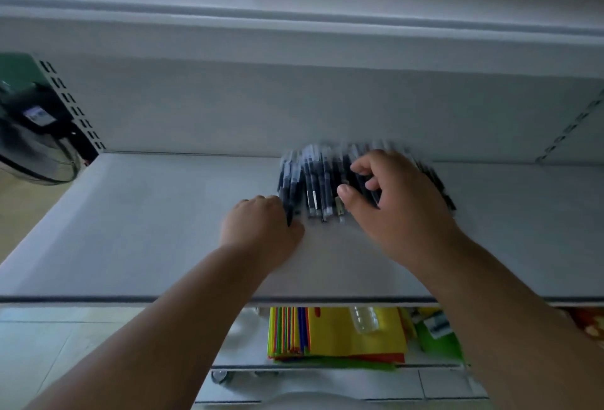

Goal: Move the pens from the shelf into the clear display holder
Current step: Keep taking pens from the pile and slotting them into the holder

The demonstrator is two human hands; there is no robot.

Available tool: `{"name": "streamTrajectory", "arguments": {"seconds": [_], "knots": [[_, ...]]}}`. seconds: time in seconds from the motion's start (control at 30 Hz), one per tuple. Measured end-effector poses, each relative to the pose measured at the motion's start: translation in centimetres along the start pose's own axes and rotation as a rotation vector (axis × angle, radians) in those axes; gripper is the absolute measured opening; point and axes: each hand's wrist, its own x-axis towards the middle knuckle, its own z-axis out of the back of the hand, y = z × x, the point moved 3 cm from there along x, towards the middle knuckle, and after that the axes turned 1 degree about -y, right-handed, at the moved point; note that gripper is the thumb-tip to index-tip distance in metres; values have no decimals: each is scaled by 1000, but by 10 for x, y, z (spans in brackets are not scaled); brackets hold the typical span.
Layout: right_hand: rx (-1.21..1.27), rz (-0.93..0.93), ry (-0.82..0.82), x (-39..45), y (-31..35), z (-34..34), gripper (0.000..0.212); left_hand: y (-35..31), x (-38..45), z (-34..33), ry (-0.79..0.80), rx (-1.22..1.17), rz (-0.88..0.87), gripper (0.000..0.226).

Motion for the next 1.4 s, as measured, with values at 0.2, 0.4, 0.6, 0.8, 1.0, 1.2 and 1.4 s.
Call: {"name": "streamTrajectory", "arguments": {"seconds": [0.2, 0.4, 0.6, 0.8, 1.0, 1.2, 1.4], "knots": [[-35, -30, -54, 4, 1, 3, 29, 8, -4, 4, -7, -87, -27, 26], [-21, -92, 15, 8, -9, -13, 25, 17, -12, 6, -93, -333, 36, 37], [-73, -187, 193, 23, -6, -46, 24, 27, -31, 1, -156, -823, 1, 42], [-250, -275, 238, 31, 1, -59, 24, 37, -41, -5, -128, -952, -27, 45], [-242, -380, 255, 34, 0, -61, 21, 42, -46, -6, -105, -1067, -18, 50], [128, -412, 145, 16, -8, -54, 14, 38, -48, -5, -105, -1116, -18, 44], [385, -388, -16, -9, -11, -17, 18, 13, -43, -3, -94, -1182, -9, 35]]}}
